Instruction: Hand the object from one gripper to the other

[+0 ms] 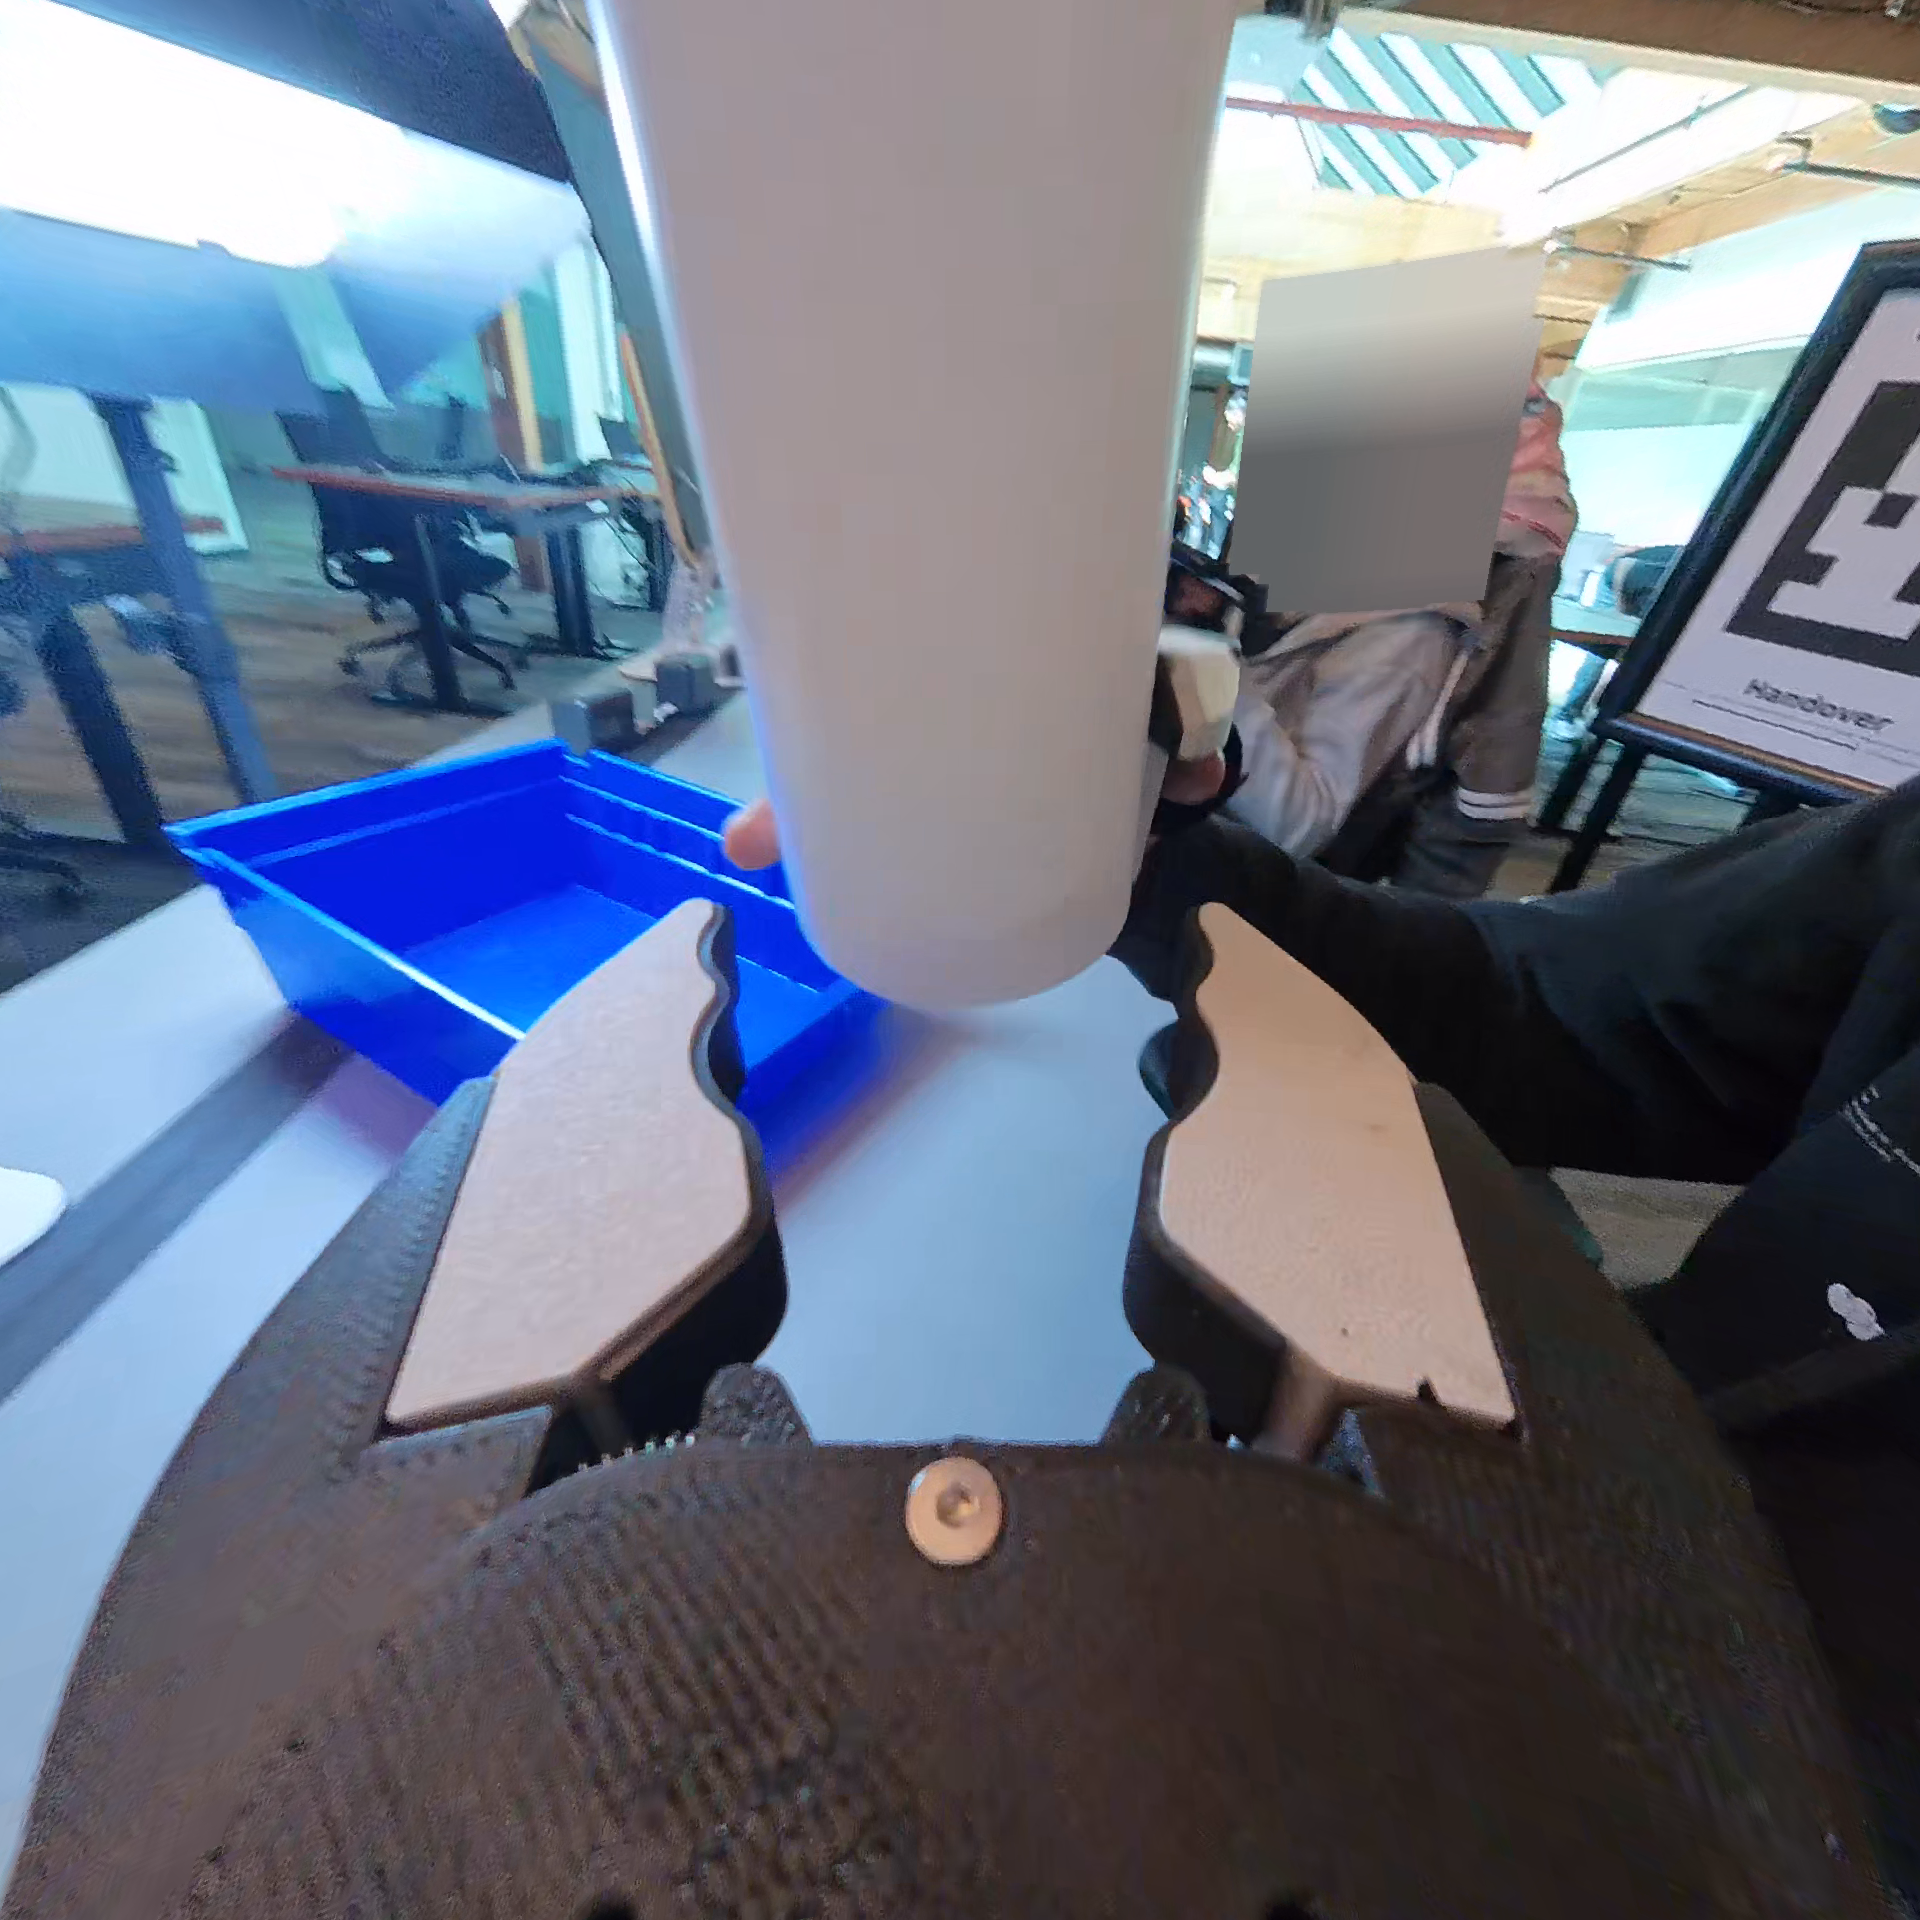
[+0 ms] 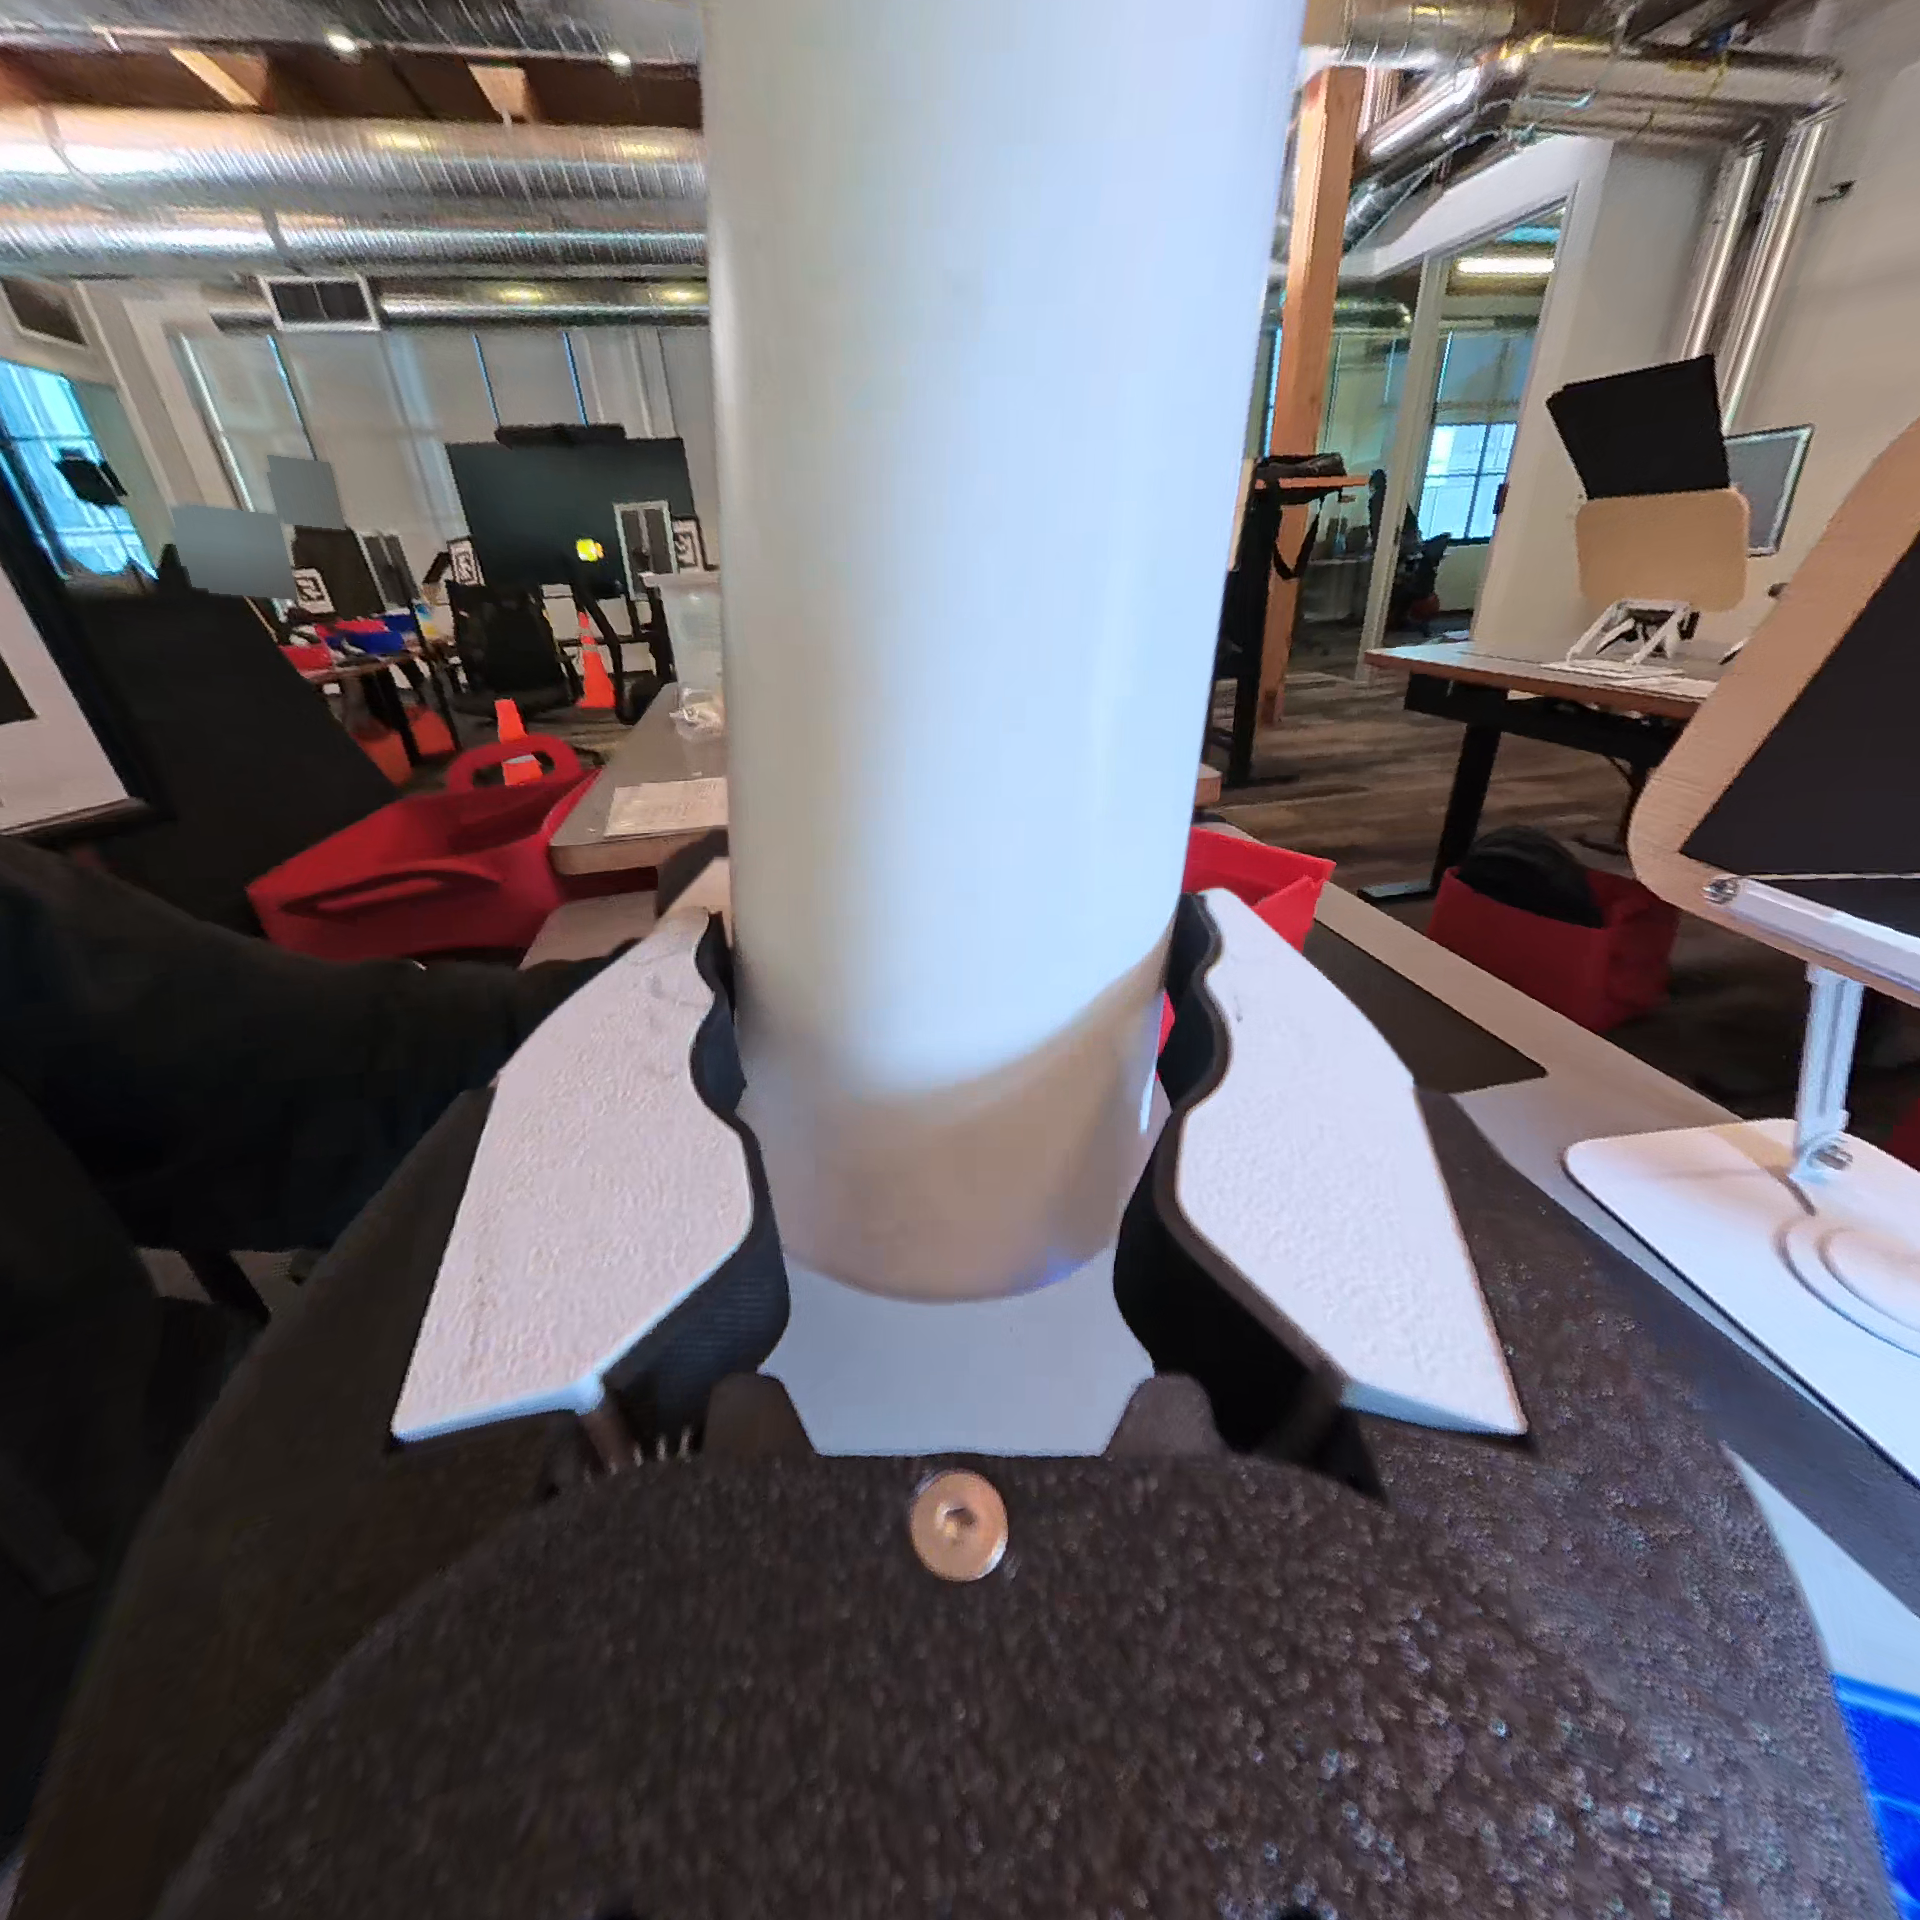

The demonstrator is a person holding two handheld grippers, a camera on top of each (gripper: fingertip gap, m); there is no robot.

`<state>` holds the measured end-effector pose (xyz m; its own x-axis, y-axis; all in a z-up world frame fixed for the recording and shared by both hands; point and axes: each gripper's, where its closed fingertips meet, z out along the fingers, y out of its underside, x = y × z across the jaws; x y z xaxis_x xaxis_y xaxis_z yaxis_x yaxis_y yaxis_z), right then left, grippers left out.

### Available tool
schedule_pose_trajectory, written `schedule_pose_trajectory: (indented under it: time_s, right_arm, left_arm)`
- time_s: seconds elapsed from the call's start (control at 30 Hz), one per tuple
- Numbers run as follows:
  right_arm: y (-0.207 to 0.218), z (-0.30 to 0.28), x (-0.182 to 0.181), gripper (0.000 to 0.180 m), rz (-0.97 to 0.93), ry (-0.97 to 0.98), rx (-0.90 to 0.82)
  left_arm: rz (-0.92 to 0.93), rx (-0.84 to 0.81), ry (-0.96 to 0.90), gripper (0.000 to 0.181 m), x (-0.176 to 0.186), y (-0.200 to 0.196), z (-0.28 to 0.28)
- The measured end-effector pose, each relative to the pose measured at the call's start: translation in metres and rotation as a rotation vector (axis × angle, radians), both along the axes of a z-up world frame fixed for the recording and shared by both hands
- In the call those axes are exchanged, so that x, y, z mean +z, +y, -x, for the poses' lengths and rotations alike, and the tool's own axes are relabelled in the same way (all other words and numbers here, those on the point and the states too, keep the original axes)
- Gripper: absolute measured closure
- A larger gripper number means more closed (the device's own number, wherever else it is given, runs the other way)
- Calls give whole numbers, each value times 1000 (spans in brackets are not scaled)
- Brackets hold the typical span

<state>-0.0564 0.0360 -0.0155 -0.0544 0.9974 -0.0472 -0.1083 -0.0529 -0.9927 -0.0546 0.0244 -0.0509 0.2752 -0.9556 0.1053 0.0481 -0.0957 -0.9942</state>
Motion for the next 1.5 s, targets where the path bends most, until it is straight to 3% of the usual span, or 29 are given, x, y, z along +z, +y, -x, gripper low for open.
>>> schedule_pose_trajectory:
  time_s: [0.33,0.83,1.2,1.4,1.5]
  right_arm:
    - [-9,8,4,99,19,113,38]
    - [-9,-1,12,103,-31,53,4]
    - [-10,-3,7,93,-69,-51,-10]
    - [-12,7,-8,93,-148,-137,-48]
    - [-10,6,-4,93,-139,-116,-58]
  left_arm:
    - [-25,18,-6,108,-3,-1,-10]
    - [-63,14,-41,109,11,-5,-2]
    - [-63,15,58,108,-6,-2,-7]
    - [-95,25,209,108,-32,0,-17]
    - [-105,20,169,108,-28,0,-15]
